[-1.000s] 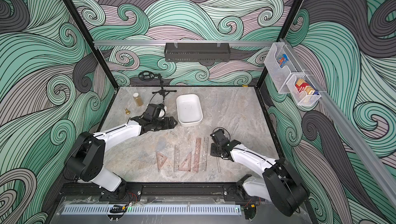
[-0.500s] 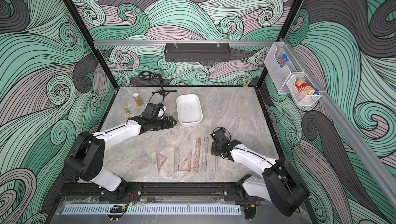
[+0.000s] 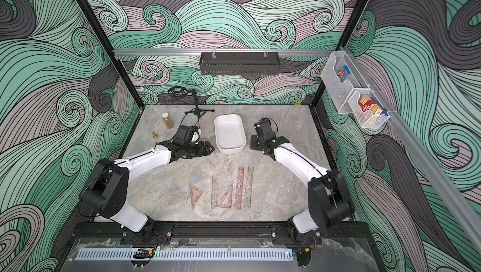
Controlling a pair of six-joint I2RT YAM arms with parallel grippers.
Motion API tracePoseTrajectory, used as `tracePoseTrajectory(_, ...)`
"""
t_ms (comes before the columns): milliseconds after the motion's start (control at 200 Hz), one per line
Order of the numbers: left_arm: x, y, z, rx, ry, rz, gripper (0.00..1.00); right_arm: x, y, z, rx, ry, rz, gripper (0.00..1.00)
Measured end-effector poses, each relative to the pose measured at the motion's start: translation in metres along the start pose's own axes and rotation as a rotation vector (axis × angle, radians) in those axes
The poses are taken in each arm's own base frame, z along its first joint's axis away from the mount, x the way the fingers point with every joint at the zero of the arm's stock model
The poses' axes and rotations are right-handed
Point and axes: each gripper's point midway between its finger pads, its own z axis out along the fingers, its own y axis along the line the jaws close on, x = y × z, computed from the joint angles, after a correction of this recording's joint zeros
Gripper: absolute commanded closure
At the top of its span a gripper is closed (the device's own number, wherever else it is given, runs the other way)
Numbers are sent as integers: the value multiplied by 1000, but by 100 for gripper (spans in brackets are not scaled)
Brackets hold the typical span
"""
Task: Put the scattered rulers into the storage box
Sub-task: Place the ruler in the storage box.
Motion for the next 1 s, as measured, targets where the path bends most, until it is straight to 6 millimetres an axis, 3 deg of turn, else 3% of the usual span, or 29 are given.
tracePoseTrajectory(170,-2,6,1,-12,-3,-9,10,-74,58,31,-81,-100,-70,100)
tracePoseTrajectory(330,-7,12,1,-27,-8,-24,10,-99,100,69,-129,-128,-128,100)
tracePoseTrajectory(475,-14,13,5,-29,-11,-31,10,-89,116,107,-139,-88,-169,100)
tracePoseTrajectory(650,-14,14,7,-32,-7,-40,10,-53,104,144,-104,13,-201,97)
tracePoseTrajectory(836,-14,14,8,-32,-4,-45,10,-30,98,168,-80,73,-236,92)
tracePoseTrajectory(1001,-10,17,13,-37,13,-53,10,-43,109,170,-95,40,-252,84)
